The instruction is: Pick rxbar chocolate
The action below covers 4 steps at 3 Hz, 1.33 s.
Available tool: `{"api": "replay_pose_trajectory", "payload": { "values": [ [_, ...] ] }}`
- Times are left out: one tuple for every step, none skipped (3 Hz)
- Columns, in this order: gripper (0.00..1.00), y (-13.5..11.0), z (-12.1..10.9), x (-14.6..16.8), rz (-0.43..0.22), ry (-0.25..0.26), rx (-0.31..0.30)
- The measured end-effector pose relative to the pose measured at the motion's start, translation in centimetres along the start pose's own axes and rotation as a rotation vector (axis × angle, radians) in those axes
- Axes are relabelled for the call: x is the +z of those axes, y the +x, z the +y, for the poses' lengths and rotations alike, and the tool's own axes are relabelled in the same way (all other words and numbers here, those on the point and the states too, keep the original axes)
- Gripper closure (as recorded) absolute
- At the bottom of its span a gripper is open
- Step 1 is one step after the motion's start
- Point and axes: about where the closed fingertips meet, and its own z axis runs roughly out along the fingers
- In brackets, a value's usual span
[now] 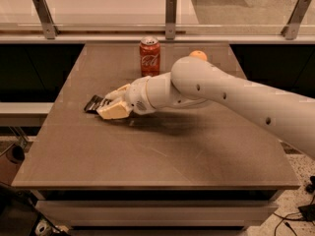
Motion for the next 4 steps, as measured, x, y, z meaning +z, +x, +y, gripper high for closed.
{"api": "replay_pose_trajectory", "payload": {
  "values": [
    [1.0, 0.0, 0.0, 0.0, 0.0, 0.0, 0.0],
    [1.0, -4.3, 0.0, -2.9, -0.034, 0.014, -0.112],
    [1.0, -8.5, 0.3, -5.6, -0.059, 0.035, -0.217],
    [1.0, -11.3, 0.7, -7.4, -0.075, 0.049, -0.293]
  ]
}}
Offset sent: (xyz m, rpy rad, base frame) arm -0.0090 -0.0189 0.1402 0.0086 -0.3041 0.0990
